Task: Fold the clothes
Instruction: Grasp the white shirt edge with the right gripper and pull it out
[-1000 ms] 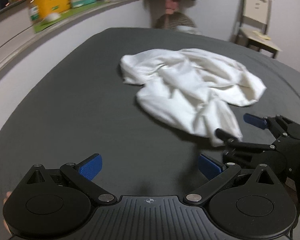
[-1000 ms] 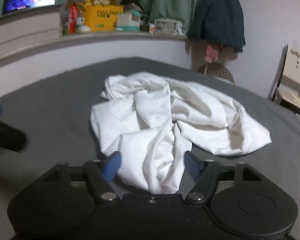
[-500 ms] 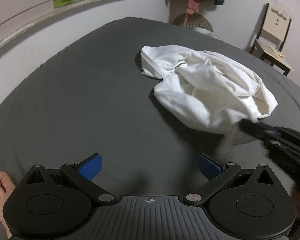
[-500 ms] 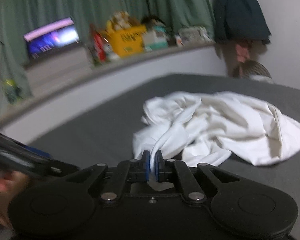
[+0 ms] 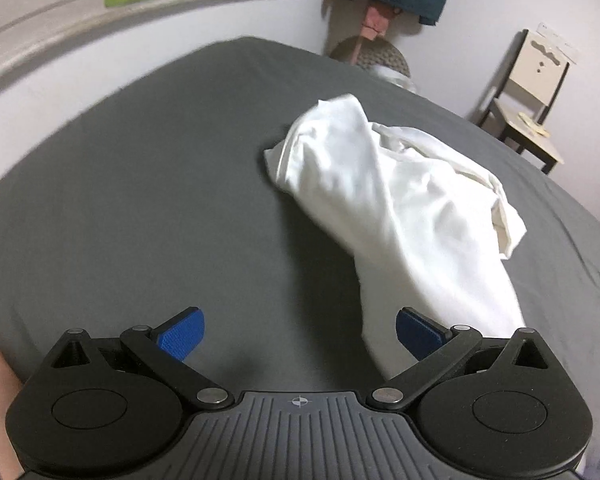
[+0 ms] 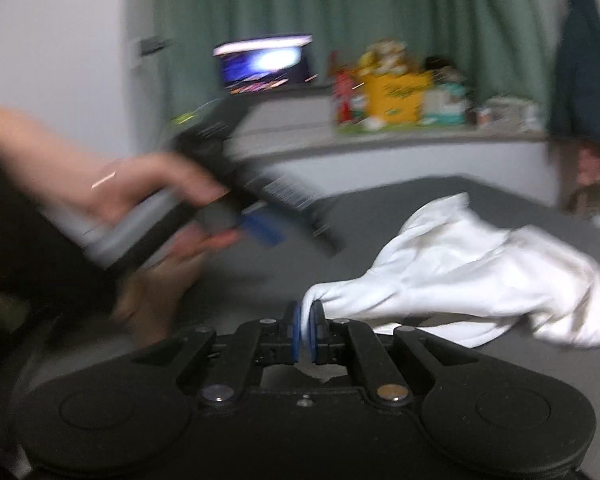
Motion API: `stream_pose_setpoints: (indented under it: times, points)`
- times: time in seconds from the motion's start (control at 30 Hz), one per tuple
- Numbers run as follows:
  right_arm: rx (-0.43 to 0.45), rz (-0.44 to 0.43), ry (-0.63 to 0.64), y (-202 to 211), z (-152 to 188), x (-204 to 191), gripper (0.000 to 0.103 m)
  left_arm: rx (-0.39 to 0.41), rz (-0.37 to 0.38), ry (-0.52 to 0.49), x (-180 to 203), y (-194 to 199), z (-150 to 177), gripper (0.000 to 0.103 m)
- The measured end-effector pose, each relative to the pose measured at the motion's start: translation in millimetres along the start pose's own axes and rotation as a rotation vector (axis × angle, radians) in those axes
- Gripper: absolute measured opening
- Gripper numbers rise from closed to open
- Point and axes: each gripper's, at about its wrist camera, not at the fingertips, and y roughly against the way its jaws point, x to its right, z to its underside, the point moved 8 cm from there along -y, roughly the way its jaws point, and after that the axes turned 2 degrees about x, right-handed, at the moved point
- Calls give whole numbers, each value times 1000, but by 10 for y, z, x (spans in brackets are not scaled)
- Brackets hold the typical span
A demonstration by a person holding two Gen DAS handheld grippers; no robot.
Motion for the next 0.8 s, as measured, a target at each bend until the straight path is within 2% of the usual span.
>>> stream_pose_setpoints:
  times: [0.07, 0.13, 0.3, 0.33, 0.37, 0.43, 0.6, 0.73, 0.8]
  points:
    - [-67, -41, 29, 55, 227, -219, 5, -25, 14, 7, 34, -61, 34, 103]
    - [-94, -12, 7, 60, 324, -232, 4, -52, 18, 5, 71, -123, 61, 103]
    - [-160, 63, -50, 79, 566, -268, 7, -98, -42, -91, 195, -279, 180, 103]
    - [-173, 77, -61, 83, 615, -275, 16, -100, -52, -102, 212, -298, 188, 103]
    - [-186, 92, -72, 88, 664, -283, 36, -99, -59, -110, 234, -325, 186, 103]
    - [-184, 130, -100, -10, 641, -206, 59, -93, -54, -105, 254, -328, 180, 103]
    - [-142, 234, -175, -395, 422, 114, 61, -47, -72, -142, 330, -315, 88, 103]
    - [-108, 317, -235, -696, 251, 369, 60, -1, -134, -123, 87, -142, 46, 103]
    - [-119, 340, -276, -995, 211, 524, 57, 22, -156, -91, -12, -89, -1, 103]
